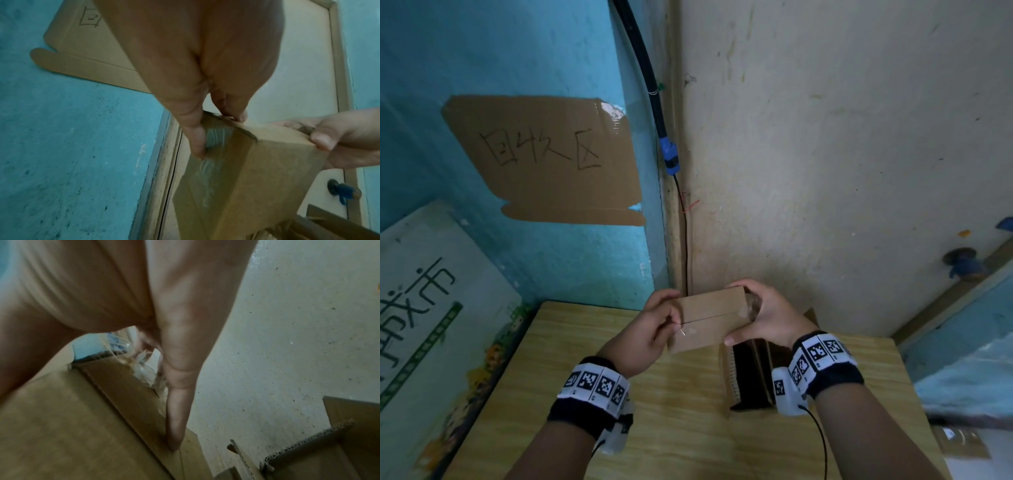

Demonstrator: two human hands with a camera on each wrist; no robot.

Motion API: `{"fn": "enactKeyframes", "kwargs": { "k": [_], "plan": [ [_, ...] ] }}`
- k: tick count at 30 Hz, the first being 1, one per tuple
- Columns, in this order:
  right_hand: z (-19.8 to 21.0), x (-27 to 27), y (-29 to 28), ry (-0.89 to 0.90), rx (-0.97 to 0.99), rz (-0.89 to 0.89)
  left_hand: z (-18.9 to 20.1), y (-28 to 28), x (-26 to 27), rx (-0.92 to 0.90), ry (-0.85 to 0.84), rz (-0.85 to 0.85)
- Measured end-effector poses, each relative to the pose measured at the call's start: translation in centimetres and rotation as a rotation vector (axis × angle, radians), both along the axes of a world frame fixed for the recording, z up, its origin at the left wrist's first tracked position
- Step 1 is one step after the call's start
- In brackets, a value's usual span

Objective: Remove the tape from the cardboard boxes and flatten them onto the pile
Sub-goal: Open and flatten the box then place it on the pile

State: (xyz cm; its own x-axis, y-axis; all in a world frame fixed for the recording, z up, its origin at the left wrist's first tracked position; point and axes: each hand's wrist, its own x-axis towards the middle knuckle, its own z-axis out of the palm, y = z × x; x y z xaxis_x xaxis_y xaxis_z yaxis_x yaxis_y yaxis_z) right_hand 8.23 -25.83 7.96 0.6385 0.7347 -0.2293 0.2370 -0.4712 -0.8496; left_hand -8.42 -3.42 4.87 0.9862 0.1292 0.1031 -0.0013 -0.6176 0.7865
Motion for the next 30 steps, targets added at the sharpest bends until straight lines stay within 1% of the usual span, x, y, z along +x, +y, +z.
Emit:
{"fn": "enactKeyframes", "kwargs": {
  "k": [4,7,8,11,14,17,19,20,22,24,25,27,30],
  "plan": [
    [-0.2,0.0,0.2,0.042,-0.006,-0.016,0.6,0.8,0.8,-0.053,0.013,-0.018],
    [-0.4,0.1,0.7,0.046,-0.003,-0.041,0.6,1.8,1.3,-0.083,-0.065,-0.051],
    [-0.4,0.2,0.9,0.043,0.004,-0.050,0.5,2.0,1.3,-0.110,-0.083,-0.042],
    [-0.4,0.5,1.1,0.031,0.023,-0.076,0.5,2.1,0.9,-0.198,-0.104,0.065],
    [-0.5,0.5,1.0,0.022,0.022,-0.078,0.1,2.0,0.8,-0.134,-0.175,0.085],
    [-0.7,0.2,1.0,0.010,0.016,-0.070,0.2,1.8,0.7,0.010,-0.226,0.058],
    [-0.9,0.3,0.9,0.014,0.026,-0.080,0.5,1.3,0.6,0.097,-0.230,0.055],
    [-0.9,0.4,0.8,0.022,0.031,-0.087,0.7,1.0,0.5,0.113,-0.216,0.057],
    [-0.9,0.7,0.5,0.028,0.031,-0.095,1.0,0.6,0.4,0.080,-0.178,0.057],
    [-0.9,0.8,0.3,0.025,0.037,-0.099,1.3,0.2,0.4,-0.039,-0.153,0.061],
    [-0.9,0.8,0.3,0.024,0.042,-0.104,1.4,-0.1,0.5,-0.087,-0.155,0.073],
    [-0.9,0.7,0.4,0.017,0.056,-0.116,1.4,-0.8,0.9,-0.090,-0.171,0.137],
    [-0.9,0.4,0.6,-0.006,0.081,-0.142,0.5,-1.5,1.6,-0.075,-0.229,0.323]
  ]
}}
